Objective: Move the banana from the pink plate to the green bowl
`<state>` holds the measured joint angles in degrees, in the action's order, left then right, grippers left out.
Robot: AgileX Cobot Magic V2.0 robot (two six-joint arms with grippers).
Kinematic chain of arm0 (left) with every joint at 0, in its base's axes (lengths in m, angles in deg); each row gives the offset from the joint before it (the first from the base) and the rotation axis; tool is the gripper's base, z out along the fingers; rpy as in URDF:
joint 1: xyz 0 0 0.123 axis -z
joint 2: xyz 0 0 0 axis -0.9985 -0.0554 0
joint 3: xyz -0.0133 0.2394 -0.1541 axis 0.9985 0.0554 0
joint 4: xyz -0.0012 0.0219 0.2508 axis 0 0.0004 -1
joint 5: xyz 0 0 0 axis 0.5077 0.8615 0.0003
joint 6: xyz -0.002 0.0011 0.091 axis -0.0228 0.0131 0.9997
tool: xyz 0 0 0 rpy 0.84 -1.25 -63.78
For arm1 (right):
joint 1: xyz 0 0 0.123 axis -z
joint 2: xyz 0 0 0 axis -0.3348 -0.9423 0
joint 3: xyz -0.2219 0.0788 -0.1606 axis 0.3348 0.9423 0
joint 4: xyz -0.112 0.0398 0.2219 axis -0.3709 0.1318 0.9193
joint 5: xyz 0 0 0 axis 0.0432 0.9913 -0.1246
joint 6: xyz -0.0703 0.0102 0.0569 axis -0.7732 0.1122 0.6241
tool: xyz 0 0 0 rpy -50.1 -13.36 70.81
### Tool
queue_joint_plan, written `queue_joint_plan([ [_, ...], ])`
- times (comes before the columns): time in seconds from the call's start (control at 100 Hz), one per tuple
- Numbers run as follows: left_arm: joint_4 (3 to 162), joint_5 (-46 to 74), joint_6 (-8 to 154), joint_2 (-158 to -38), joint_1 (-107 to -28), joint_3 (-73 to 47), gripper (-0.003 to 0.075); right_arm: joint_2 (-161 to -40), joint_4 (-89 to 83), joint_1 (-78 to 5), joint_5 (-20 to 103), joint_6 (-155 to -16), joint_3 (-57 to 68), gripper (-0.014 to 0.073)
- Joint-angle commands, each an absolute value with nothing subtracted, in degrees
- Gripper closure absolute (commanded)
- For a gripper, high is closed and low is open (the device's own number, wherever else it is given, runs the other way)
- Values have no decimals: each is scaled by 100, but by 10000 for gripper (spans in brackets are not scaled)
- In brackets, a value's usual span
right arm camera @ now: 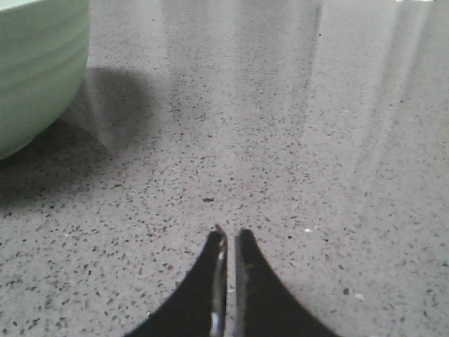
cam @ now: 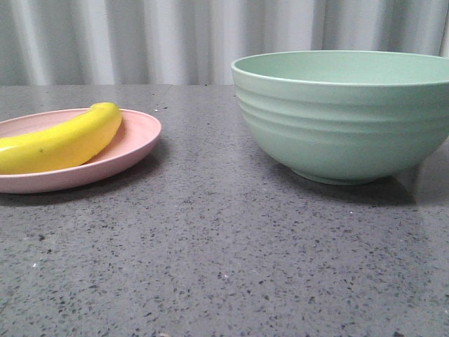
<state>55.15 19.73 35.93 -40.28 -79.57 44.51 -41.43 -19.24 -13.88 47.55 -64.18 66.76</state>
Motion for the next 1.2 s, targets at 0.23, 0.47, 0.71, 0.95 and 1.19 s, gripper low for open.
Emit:
queue_joint_plan([
  [0.23, 5456, 1599, 3553, -3858, -7972, 4502, 741, -4023, -1924, -1351, 4604, -6441, 6790, 664],
  [0.47, 5311, 1599, 3553, -3858, -7972, 4502, 741, -4023, -1924, -1351, 4604, -6441, 6790, 664],
  [0.71, 5276, 1530, 3553, -3858, -7972, 4502, 741, -4023, -1924, -1351, 4299, -6441, 6790, 664],
  [0.95, 5252, 1425, 3553, -3858, -7972, 4502, 741, -4023, -1924, -1351, 3685, -6441, 6790, 664],
  [1.19, 4870, 1144, 3553, -3858, -7972, 4502, 741, -4023, -1924, -1351, 3075, -6441, 6790, 664],
])
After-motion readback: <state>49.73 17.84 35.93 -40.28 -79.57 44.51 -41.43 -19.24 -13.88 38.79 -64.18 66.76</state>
